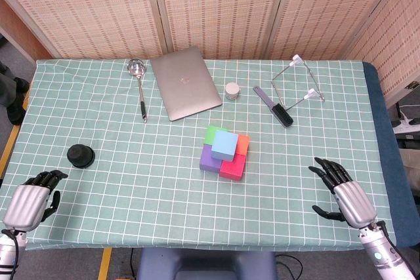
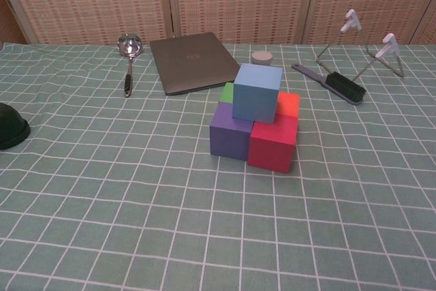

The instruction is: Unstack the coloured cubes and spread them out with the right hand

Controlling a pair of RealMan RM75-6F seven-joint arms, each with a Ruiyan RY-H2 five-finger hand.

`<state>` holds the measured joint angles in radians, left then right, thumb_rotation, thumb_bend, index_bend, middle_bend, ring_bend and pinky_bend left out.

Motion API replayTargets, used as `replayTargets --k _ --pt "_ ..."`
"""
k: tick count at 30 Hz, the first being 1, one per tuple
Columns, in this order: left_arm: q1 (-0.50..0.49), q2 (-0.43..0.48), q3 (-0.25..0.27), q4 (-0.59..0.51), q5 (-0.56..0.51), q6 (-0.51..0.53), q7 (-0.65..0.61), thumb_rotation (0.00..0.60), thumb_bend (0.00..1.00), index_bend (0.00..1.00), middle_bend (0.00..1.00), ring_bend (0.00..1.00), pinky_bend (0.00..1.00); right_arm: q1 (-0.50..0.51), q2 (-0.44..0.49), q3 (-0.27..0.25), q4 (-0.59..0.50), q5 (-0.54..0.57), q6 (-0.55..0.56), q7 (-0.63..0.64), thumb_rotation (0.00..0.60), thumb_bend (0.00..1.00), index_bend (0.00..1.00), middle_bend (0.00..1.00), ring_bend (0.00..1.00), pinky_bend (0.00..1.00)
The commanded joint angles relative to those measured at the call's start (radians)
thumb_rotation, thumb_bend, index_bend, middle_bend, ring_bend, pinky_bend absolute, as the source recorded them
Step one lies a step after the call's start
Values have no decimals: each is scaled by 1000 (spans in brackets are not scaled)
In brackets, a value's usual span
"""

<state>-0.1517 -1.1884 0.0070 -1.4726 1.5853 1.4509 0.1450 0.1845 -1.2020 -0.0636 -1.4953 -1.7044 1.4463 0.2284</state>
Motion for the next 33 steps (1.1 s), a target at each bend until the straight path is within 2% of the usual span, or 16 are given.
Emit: replayTargets --k 1,10,17,22,28,30,33 --pt "1 1 0 -1 0 1 1 600 636 301 280 282 498 0 0 0 1 -1 1 0 600 83 124 0 0 77" --pt "4 4 -1 -12 8 15 4 600 636 300 280 281 498 -9 0 -2 2 -9 21 7 600 83 98 0 0 77" --pt "-5 -5 -2 14 18 10 -25 600 636 301 280 281 499 -7 -9 20 10 11 28 14 600 83 81 0 0 77" --pt "2 2 3 9 23 23 -33 600 636 295 280 282 500 -15 -36 29 47 -30 87 -3 600 83 78 0 0 64" --pt "9 10 -3 -8 18 38 -23 600 636 295 280 281 500 9 -92 73 110 -56 161 120 600 83 72 0 0 59" --pt "7 9 -4 -8 13 31 -20 600 636 295 281 282 500 45 -98 97 107 -53 140 161 600 83 75 0 0 76" --pt "8 12 -3 -10 11 28 -19 600 636 296 281 282 500 111 -86 125 56 -16 35 175 600 83 79 0 0 105"
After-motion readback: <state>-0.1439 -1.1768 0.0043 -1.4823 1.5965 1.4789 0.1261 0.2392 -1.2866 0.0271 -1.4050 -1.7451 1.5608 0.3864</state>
